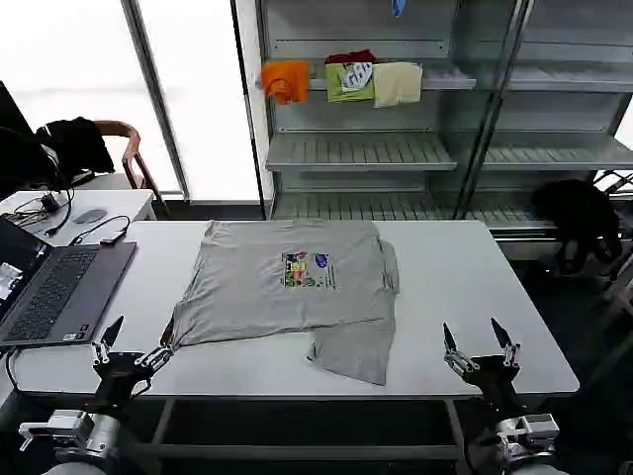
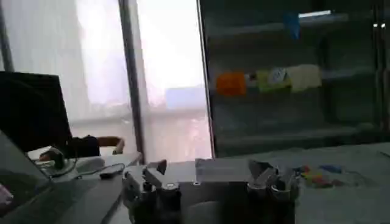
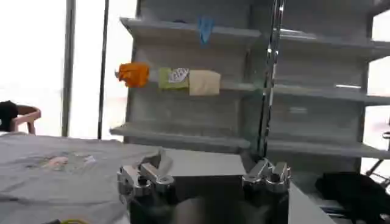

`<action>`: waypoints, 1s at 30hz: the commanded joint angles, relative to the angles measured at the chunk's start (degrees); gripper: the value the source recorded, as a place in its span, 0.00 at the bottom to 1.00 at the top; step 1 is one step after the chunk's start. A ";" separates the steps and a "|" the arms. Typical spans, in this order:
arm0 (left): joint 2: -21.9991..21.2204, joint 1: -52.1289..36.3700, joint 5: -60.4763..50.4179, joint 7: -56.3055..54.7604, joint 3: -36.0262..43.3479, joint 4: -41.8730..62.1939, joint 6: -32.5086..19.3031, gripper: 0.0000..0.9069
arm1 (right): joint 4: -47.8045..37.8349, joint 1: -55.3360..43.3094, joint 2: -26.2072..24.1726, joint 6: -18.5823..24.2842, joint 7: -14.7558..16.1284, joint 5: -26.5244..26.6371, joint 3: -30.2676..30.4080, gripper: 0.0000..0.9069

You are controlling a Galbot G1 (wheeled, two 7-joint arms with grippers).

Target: Fold and organize the clothes.

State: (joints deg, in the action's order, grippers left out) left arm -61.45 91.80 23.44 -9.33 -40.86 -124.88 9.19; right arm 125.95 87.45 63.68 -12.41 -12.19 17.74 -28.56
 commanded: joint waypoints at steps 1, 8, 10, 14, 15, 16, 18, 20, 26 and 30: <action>1.39 -0.26 0.37 -2.77 -0.07 -3.14 13.03 1.00 | 2.46 -1.81 -0.19 -10.72 -1.66 -0.87 2.87 1.00; 2.88 -1.36 6.37 2.45 -0.38 -5.79 23.88 1.00 | 4.44 -5.22 0.87 -20.76 -2.29 -0.77 10.83 1.00; 3.24 -2.10 6.73 2.74 -0.18 -5.24 23.91 1.00 | 3.89 -6.17 1.00 -20.79 -2.37 -1.52 12.45 1.00; 4.15 -3.64 10.32 2.43 -0.72 -2.83 23.91 1.00 | 2.78 -6.92 1.11 -20.83 -2.11 -1.68 14.79 1.00; 4.41 -3.99 10.50 2.29 -0.95 -2.01 23.90 1.00 | 2.48 -6.85 1.06 -20.83 -2.13 -1.87 15.34 1.00; 4.54 -4.11 10.62 2.23 -1.02 -1.79 23.92 1.00 | 2.41 -6.78 1.07 -20.83 -2.16 -1.87 15.66 1.00; 4.84 -4.46 11.10 2.10 -1.19 -0.52 23.91 1.00 | 2.24 -6.17 0.98 -20.85 -2.24 -1.62 16.05 1.00; 4.98 -4.63 11.16 2.17 -1.11 0.41 23.89 1.00 | 2.21 -5.66 0.77 -20.85 -2.23 -1.30 16.28 1.00; 4.88 -6.06 13.23 2.49 -0.13 3.17 23.90 1.00 | 1.77 -5.61 1.04 -20.84 -2.50 -0.86 16.88 1.00; 4.88 -7.88 14.29 2.40 0.49 5.27 23.92 1.00 | 1.12 -5.80 1.39 -20.78 -2.61 -0.97 17.04 1.00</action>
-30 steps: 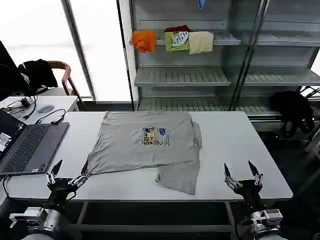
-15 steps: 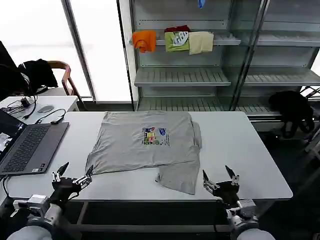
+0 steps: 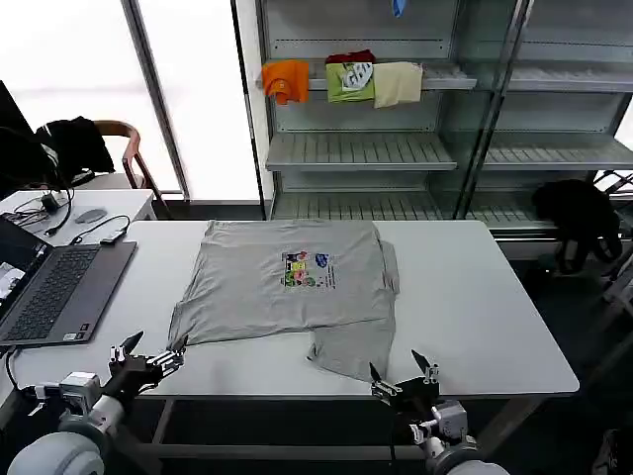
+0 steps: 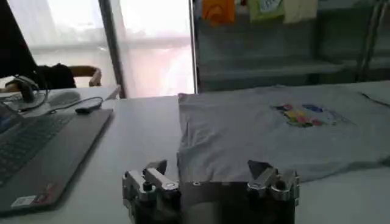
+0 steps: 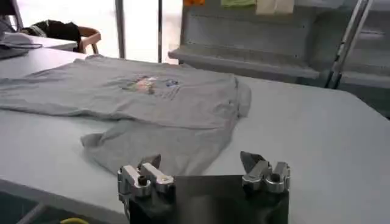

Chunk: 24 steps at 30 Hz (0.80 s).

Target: Fold and organize the clothes.

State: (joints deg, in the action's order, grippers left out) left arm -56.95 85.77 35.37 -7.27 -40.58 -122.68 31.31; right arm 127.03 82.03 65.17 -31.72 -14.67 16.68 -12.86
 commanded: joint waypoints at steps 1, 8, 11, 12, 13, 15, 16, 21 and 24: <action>0.37 -2.39 2.64 0.32 0.40 3.80 1.79 1.00 | -0.05 -0.38 -0.04 -1.47 -0.14 0.02 1.37 1.00; 0.51 -6.65 4.31 0.09 1.75 10.76 1.77 1.00 | -0.64 -0.27 0.14 -1.46 -0.17 0.02 1.24 1.00; 0.44 -7.71 4.37 0.19 2.43 12.16 1.75 1.00 | -0.74 -0.32 0.14 -1.47 -0.16 0.05 1.20 1.00; 0.39 -7.95 4.31 0.19 2.63 12.36 1.75 1.00 | -0.76 -0.37 0.20 -1.46 -0.15 0.06 1.22 1.00; 0.34 -8.12 4.31 0.18 2.79 12.51 1.76 1.00 | -0.81 -0.46 0.26 -1.45 -0.18 0.05 1.24 1.00; 0.24 -8.70 4.33 0.25 3.01 12.89 1.76 1.00 | -0.95 -0.65 0.41 -1.44 -0.18 0.04 1.38 1.00; 0.25 -8.88 4.36 0.28 3.08 12.99 1.75 1.00 | -1.05 -0.76 0.48 -1.44 -0.15 0.03 1.45 1.00; 0.16 -9.16 4.39 0.50 3.59 13.51 1.74 0.87 | -1.71 -1.01 0.77 -1.46 -0.14 0.17 1.85 0.91; -0.05 -9.14 4.32 0.55 3.83 13.48 1.73 0.76 | -2.38 -1.12 0.87 -1.44 -0.14 0.23 2.00 0.74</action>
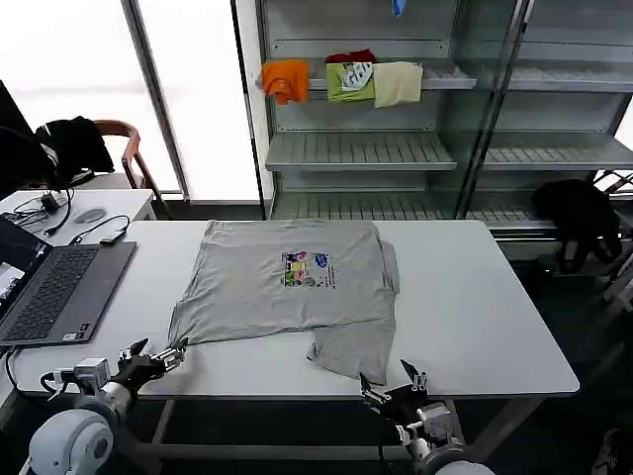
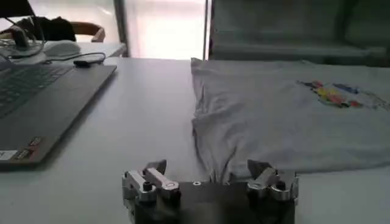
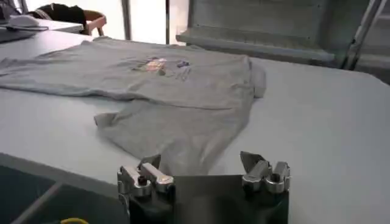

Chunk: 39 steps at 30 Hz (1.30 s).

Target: Fold and organize the clothes.

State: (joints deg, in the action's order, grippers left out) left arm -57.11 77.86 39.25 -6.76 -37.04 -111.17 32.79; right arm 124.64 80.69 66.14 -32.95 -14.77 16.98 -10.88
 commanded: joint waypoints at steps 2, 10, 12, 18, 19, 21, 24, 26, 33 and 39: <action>0.06 -1.20 0.46 0.06 0.42 1.98 0.25 0.72 | -0.39 0.07 -0.06 -0.21 -0.03 -0.01 0.10 0.71; -0.16 -1.20 0.43 0.16 0.66 2.00 0.23 0.11 | -2.04 -1.78 0.86 -0.19 -0.11 -0.06 1.25 0.33; -0.21 -1.07 0.36 0.23 0.72 1.99 0.23 0.03 | -2.66 -2.28 1.09 -0.19 -0.16 -0.06 1.49 0.27; -0.06 -0.74 0.23 0.69 0.64 1.75 0.21 0.01 | -3.28 -3.06 1.23 -0.18 -0.29 -0.03 1.97 0.00; -0.03 -0.72 0.22 0.71 0.63 1.57 0.20 0.01 | -3.10 -3.22 1.27 -0.18 -0.32 -0.02 1.99 0.00; -0.03 -0.69 0.15 0.75 0.60 1.28 0.09 0.00 | -2.91 -3.42 1.36 -0.16 -0.42 -0.03 1.95 0.00; 0.09 -0.47 0.07 0.70 0.49 0.15 -0.26 0.00 | -2.33 -3.57 1.37 -0.15 -0.61 0.00 1.68 0.00; 0.33 -0.50 0.24 0.55 0.40 -0.92 -1.03 0.00 | -1.71 -3.60 1.30 -0.12 -0.69 -0.04 1.32 0.00; 1.34 -2.02 1.82 0.37 0.12 -3.29 -1.97 0.00 | 0.36 -4.13 1.05 -0.13 -0.41 -0.04 -0.36 0.00; 1.91 -6.37 4.80 -1.16 0.77 -3.50 -2.34 0.00 | 1.20 -6.95 0.25 -0.18 -0.11 0.59 -1.40 0.00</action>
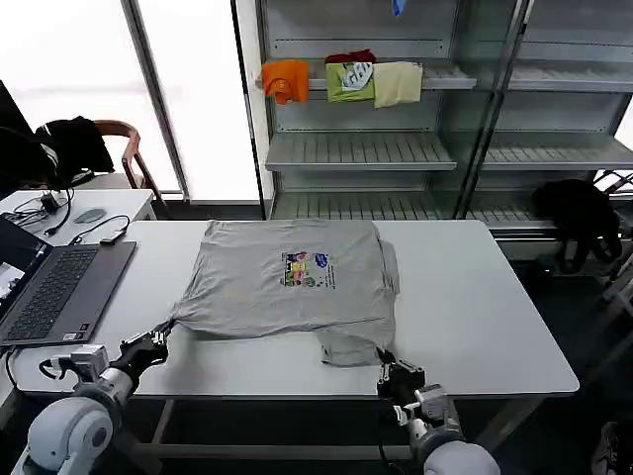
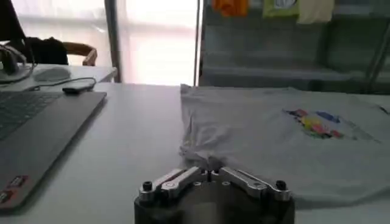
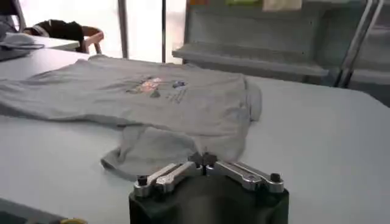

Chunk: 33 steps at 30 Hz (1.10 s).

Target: Fold and organize the clothes.

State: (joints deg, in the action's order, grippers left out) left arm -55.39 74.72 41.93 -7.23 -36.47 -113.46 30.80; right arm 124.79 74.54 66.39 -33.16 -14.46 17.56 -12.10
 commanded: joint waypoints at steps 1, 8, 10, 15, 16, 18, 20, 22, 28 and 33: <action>0.23 -4.42 2.30 -0.98 0.58 -0.72 -0.34 0.00 | 0.76 -1.81 -0.11 0.01 -0.18 0.00 -0.37 0.00; -1.05 -14.83 3.31 -5.12 5.88 4.20 -0.02 0.00 | -4.72 -9.68 0.28 0.23 5.25 2.36 -2.23 0.00; -1.40 -17.33 3.54 -5.95 6.67 5.21 -0.05 0.00 | -6.42 -12.50 0.32 0.77 6.03 2.83 -2.27 0.00; -2.67 -21.89 3.16 -7.52 9.45 8.45 -0.72 0.00 | -12.58 -21.30 0.79 1.52 8.43 4.20 -1.27 0.00; -2.80 -22.68 3.05 -8.06 10.09 9.63 -1.21 0.00 | -14.45 -22.72 1.03 2.06 8.80 4.15 -0.95 0.00; -3.60 -25.17 2.77 -8.62 10.85 11.54 -1.75 0.00 | -16.94 -25.23 1.46 2.34 9.15 4.20 -0.34 0.00; -4.12 -27.08 2.43 -9.05 11.99 14.42 -2.42 0.00 | -21.23 -28.71 2.26 3.46 9.56 4.02 0.94 0.00; -4.71 -28.74 1.58 -9.52 12.90 17.03 -3.10 0.00 | -24.87 -30.88 2.99 4.89 9.79 3.22 1.80 0.00; -6.52 -31.66 0.08 -10.97 13.87 22.82 -3.61 0.00 | -33.39 -35.48 4.51 9.15 10.37 0.26 3.26 0.00; -7.52 -32.21 -1.21 -11.43 14.11 25.05 -3.48 0.00 | -38.37 -38.69 5.89 11.20 10.20 -1.73 3.64 0.00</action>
State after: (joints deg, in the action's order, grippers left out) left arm -61.74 46.45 41.71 -17.52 -23.71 -94.39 27.89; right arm 93.37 40.96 71.78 -23.95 -5.22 16.63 -8.83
